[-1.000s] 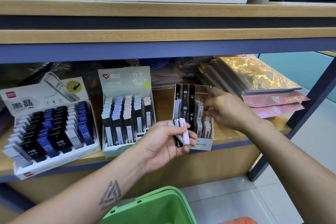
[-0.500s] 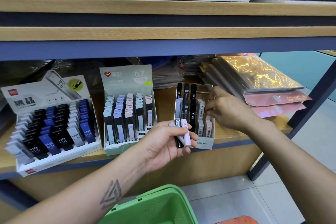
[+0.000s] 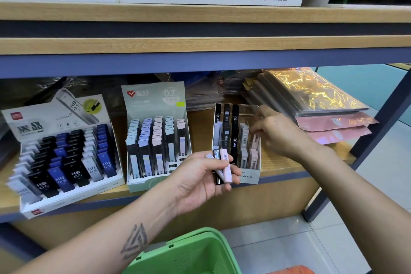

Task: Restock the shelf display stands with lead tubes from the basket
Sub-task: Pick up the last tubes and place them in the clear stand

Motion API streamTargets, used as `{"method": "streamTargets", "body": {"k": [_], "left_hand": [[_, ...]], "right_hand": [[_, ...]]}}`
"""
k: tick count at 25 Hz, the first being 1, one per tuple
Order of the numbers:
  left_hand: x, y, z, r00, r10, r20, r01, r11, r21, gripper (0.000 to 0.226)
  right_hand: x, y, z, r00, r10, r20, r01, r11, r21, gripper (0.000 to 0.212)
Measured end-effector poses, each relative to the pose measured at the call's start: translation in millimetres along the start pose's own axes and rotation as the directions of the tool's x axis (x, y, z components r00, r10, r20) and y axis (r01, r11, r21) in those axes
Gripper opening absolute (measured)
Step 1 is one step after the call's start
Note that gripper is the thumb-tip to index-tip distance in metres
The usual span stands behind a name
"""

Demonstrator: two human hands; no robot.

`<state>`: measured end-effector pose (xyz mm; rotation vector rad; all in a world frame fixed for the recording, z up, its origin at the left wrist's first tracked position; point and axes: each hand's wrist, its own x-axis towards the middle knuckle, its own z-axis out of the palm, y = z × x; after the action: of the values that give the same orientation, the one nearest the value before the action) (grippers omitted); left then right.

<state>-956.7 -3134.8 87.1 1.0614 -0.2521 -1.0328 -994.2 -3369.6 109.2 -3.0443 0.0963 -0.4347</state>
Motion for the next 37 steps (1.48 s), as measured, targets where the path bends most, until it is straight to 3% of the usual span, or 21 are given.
{"method": "streamTargets", "body": {"k": [5, 10, 13, 15, 16, 18, 20, 29, 31, 33, 35, 37], "left_hand": [[-0.4, 0.0, 0.8, 1.000, -0.002, 0.010, 0.002, 1.000, -0.005, 0.015], [-1.5, -0.3, 0.6, 0.999, -0.013, 0.037, 0.014, 1.000, -0.018, 0.030], [-0.3, 0.0, -1.1, 0.999, 0.006, 0.041, -0.006, 1.000, -0.007, 0.029], [0.2, 1.5, -1.9, 0.999, 0.024, 0.040, -0.025, 0.999, 0.019, 0.024], [1.3, 1.7, -2.7, 0.999, 0.034, 0.034, -0.035, 0.999, 0.036, 0.026], [2.9, 2.7, -3.5, 0.998, 0.053, 0.015, -0.054, 0.996, 0.070, 0.025], [2.2, 4.3, -2.3, 0.997, 0.071, 0.006, -0.072, 0.993, 0.091, 0.019], [3.4, 7.2, -2.9, 0.992, 0.075, -0.098, -0.068, 0.995, 0.076, 0.020], [5.0, 11.8, 0.4, 0.991, 0.082, -0.107, -0.078, 0.996, 0.036, 0.024], [7.2, 17.6, 3.9, 0.992, 0.073, -0.103, -0.074, 0.997, -0.006, 0.030], [8.6, 23.2, 7.3, 0.995, 0.067, -0.070, -0.070, 0.997, -0.041, 0.030], [9.4, 26.9, 10.0, 0.997, 0.069, -0.036, -0.070, 0.997, -0.039, 0.028]], "right_hand": [[-0.5, -2.0, -0.1, 1.000, 0.017, -0.007, -0.017, 1.000, 0.000, 0.027], [-4.6, 2.4, -1.8, 0.999, 0.012, -0.038, -0.009, 0.997, 0.075, 0.030], [-3.2, 0.3, -4.4, 0.991, 0.041, -0.125, -0.031, 0.997, 0.076, 0.022], [-2.4, -13.3, -9.5, 0.978, 0.080, -0.191, -0.037, 0.975, 0.220, 0.017], [-3.1, -23.7, -12.7, 0.984, 0.095, -0.149, -0.036, 0.932, 0.360, 0.015], [-5.0, -43.8, -17.5, 0.996, 0.046, 0.081, -0.086, 0.775, 0.626, 0.014], [-5.5, -51.7, -16.4, 0.970, -0.036, 0.240, -0.156, 0.668, 0.728, 0.014], [-2.2, -40.8, -28.6, 0.977, 0.108, 0.184, -0.214, 0.460, 0.862, 0.013], [2.5, -27.3, -41.8, 0.962, 0.270, 0.049, -0.182, 0.494, 0.850, 0.013], [9.6, -10.2, -54.6, 0.901, 0.407, -0.152, -0.165, 0.643, 0.748, 0.015], [17.8, 0.9, -56.6, 0.868, 0.418, -0.268, -0.205, 0.793, 0.574, 0.018], [26.4, 3.5, -46.2, 0.872, 0.378, -0.310, -0.229, 0.876, 0.425, 0.019]]}}
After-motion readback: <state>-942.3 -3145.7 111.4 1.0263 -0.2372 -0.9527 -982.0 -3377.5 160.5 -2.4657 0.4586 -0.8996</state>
